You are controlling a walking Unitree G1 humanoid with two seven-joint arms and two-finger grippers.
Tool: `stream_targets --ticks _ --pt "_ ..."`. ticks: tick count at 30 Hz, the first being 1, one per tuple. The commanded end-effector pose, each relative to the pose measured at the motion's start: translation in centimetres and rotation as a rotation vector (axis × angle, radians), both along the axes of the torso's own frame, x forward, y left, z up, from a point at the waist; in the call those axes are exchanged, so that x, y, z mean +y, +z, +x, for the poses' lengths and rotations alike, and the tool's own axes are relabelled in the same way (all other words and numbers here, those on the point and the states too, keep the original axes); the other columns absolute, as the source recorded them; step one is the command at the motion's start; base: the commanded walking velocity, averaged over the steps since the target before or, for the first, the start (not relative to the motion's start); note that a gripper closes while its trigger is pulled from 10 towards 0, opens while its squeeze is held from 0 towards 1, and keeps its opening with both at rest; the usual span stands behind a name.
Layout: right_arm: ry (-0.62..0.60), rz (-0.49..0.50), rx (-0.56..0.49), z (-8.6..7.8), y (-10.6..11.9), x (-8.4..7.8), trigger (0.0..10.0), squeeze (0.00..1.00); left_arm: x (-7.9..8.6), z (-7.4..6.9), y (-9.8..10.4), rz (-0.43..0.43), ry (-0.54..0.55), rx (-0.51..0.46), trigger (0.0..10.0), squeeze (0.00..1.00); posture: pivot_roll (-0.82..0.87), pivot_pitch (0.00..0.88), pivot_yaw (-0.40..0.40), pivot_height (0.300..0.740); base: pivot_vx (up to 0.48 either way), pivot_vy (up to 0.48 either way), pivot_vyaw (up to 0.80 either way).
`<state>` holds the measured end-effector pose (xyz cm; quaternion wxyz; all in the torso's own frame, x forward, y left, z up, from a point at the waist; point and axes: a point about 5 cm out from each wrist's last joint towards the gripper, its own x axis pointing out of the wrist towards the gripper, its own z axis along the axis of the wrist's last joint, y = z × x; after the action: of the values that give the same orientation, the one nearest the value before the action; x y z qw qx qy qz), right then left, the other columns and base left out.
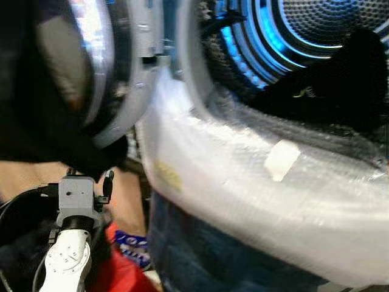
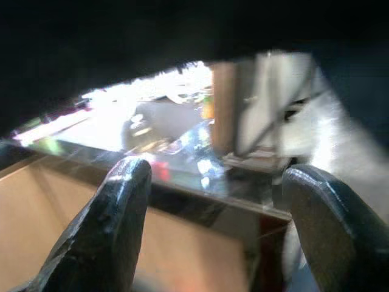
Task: Clothes washing
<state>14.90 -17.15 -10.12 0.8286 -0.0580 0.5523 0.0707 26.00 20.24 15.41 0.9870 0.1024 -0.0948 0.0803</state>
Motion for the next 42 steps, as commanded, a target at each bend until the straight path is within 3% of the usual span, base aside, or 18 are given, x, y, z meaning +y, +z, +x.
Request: stream_targets --ticks 1,19,29,35,42 --pt "-0.001 -0.006 0.058 -1.4 -0.5 -0.1 10.0 0.0 0.1 -0.2 0.1 0.031 -0.003 -0.003 10.0 0.0 0.12 0.119 -0.012 0.74 0.0 0.0 0.0" --pt "-0.014 0.0 0.061 -1.5 -0.5 -0.1 10.0 0.0 -0.6 -0.1 0.0 0.033 -0.04 0.01 10.0 0.0 0.12 0.135 -0.008 0.74 0.0 0.0 0.0" --pt "-0.023 -0.01 0.065 -1.5 -0.5 -0.4 10.0 0.0 -0.9 -0.6 -1.2 0.032 -0.104 0.085 10.0 0.0 0.12 0.142 -0.007 0.74 0.0 0.0 0.0" --pt "-0.043 -0.009 0.053 -1.4 -0.5 -0.5 10.0 0.0 -1.9 -0.6 -1.9 0.034 -0.17 0.118 10.0 0.0 0.12 0.147 -0.005 0.74 0.0 0.0 0.0" --pt "-0.047 -0.008 0.054 -1.4 -0.5 -0.6 10.0 0.0 -1.9 -0.6 -2.2 0.032 -0.175 0.139 10.0 0.0 0.12 0.156 -0.008 0.74 0.0 0.0 0.0"
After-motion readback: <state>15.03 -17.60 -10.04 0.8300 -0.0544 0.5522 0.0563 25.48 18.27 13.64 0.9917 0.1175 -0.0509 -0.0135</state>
